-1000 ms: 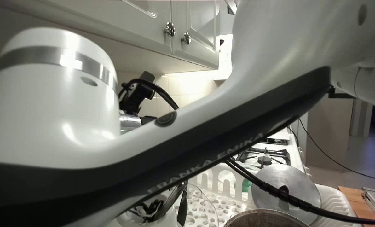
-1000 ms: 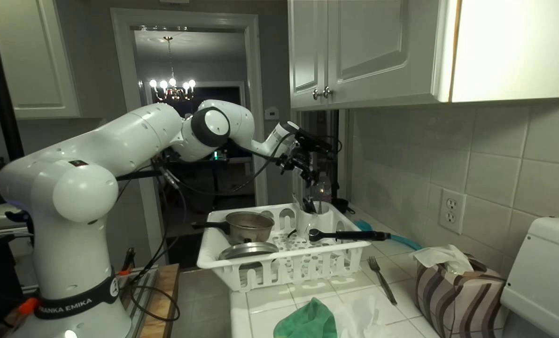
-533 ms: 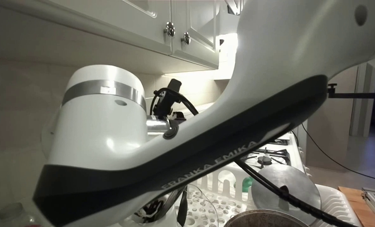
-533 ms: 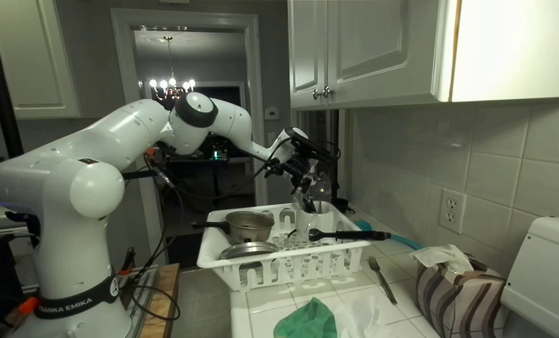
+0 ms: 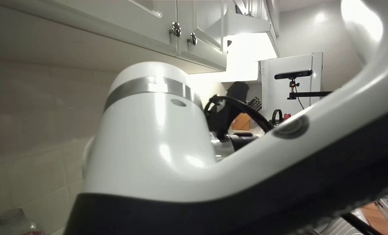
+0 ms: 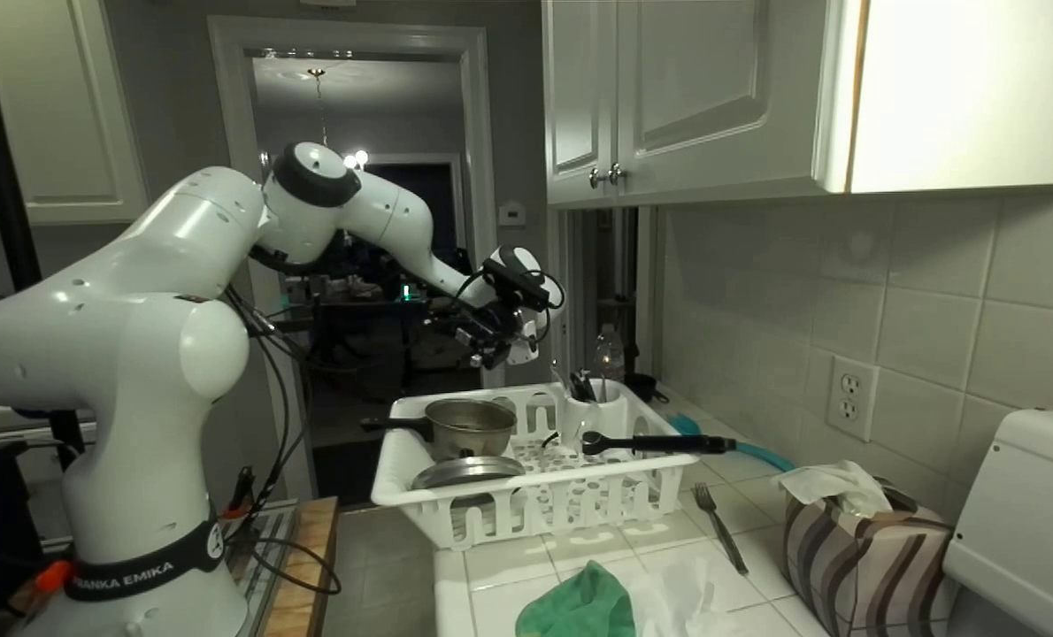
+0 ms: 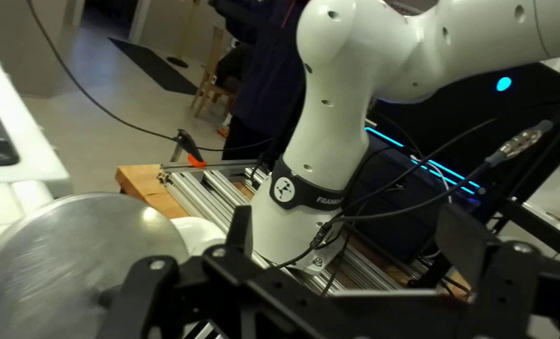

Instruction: Place the silver spoon from the counter on the dishrack.

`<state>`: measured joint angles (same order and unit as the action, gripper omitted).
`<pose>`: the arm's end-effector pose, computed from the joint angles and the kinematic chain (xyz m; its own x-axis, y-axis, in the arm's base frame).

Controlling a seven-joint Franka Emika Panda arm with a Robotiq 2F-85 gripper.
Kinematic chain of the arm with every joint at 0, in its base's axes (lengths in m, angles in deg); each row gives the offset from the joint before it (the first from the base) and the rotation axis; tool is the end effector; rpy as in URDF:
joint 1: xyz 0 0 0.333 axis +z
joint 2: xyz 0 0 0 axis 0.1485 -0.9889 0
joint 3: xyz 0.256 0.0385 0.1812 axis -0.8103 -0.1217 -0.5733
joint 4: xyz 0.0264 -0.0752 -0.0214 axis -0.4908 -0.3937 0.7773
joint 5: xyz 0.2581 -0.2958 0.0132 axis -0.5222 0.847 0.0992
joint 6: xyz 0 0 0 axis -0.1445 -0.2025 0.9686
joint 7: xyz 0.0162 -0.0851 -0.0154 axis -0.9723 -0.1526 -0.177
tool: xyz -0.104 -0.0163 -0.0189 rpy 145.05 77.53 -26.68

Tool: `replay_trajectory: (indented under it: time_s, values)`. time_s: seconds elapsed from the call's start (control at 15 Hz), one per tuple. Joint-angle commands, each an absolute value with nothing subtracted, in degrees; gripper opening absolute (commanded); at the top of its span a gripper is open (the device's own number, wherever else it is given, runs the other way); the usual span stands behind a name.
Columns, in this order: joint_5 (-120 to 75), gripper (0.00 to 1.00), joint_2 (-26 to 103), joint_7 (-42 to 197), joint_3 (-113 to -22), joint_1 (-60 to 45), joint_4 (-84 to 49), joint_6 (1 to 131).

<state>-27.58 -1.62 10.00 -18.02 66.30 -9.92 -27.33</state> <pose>0.4484 0.2886 0.2697 -0.1865 0.3324 -0.9245 0.6222 -0.6883 -0.3729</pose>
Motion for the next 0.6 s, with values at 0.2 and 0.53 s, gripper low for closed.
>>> replay_trajectory:
  time_s: [0.2,0.53]
  values:
    - [-39.82,1.00,13.68,32.34,-15.71,73.23,-33.99,-27.76]
    - [-37.41,1.00,20.03,40.66,-26.00,64.16,-32.56,-26.34]
